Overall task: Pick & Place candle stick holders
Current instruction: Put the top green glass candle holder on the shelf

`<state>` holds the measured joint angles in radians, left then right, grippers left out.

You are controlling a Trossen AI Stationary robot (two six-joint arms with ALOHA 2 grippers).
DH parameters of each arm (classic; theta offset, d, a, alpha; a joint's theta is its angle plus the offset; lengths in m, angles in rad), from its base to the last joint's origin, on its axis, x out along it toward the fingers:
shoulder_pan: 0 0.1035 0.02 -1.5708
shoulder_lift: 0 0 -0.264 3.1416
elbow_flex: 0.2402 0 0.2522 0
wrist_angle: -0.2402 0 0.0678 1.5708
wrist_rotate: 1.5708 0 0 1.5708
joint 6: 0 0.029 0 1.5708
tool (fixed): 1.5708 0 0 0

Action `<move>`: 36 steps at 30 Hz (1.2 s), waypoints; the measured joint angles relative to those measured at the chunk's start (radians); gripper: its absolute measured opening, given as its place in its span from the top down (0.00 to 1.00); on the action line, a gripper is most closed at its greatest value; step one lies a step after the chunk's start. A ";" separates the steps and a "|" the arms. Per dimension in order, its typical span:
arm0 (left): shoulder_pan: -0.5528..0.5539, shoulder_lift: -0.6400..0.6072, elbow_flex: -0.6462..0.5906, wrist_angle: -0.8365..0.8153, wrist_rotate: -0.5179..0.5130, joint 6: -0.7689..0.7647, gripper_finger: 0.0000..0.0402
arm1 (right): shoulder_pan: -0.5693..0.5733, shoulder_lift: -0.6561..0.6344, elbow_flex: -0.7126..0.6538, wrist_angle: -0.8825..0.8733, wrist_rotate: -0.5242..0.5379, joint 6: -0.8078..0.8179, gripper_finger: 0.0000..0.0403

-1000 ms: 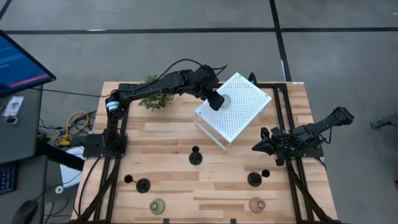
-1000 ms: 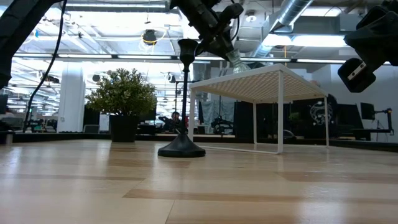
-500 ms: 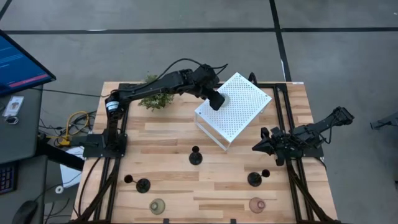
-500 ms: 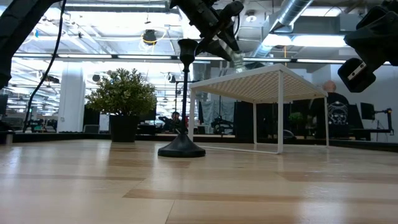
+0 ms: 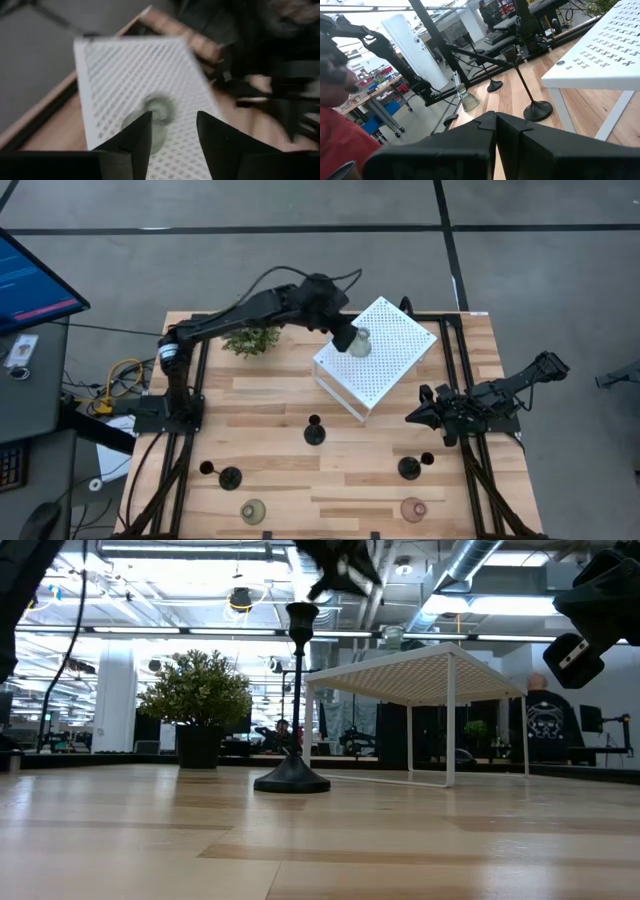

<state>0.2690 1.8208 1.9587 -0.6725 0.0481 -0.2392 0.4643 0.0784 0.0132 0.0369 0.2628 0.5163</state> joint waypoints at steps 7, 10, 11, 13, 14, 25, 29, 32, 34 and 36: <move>-0.069 -0.152 0.002 -0.017 -0.122 0.161 0.96 | 0.000 0.000 0.000 0.000 0.000 0.000 1.00; -0.097 -0.163 0.002 -0.081 -0.181 0.187 0.99 | 0.000 0.000 0.000 0.000 0.000 0.000 1.00; -0.105 -0.157 0.002 -0.112 -0.186 0.191 0.99 | 0.000 0.000 0.000 0.000 0.000 0.000 1.00; -0.120 -0.142 -0.028 -0.151 -0.180 0.201 0.99 | 0.000 0.000 0.000 0.000 0.000 0.000 1.00; -0.125 -0.137 -0.060 -0.158 -0.176 0.201 0.99 | 0.000 0.000 0.000 0.000 0.000 0.000 1.00; -0.105 -0.064 -0.328 0.236 -0.024 0.179 1.00 | 0.000 0.000 0.000 0.000 0.000 0.000 1.00; -0.069 -0.025 -0.328 0.244 0.003 0.181 1.00 | 0.000 0.000 0.000 0.000 0.000 0.000 1.00; -0.050 0.008 -0.329 0.252 0.030 0.182 1.00 | 0.000 0.000 0.000 0.000 0.000 0.000 1.00; -0.040 0.027 -0.329 0.281 0.046 0.183 1.00 | 0.000 0.000 0.000 0.000 0.000 0.000 1.00; -0.033 0.044 -0.329 0.315 0.065 0.183 1.00 | 0.000 0.000 0.000 0.000 0.000 0.000 1.00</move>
<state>0.2361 1.8649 1.6295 -0.3580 0.1133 -0.0566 0.4644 0.0784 0.0132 0.0372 0.2630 0.5163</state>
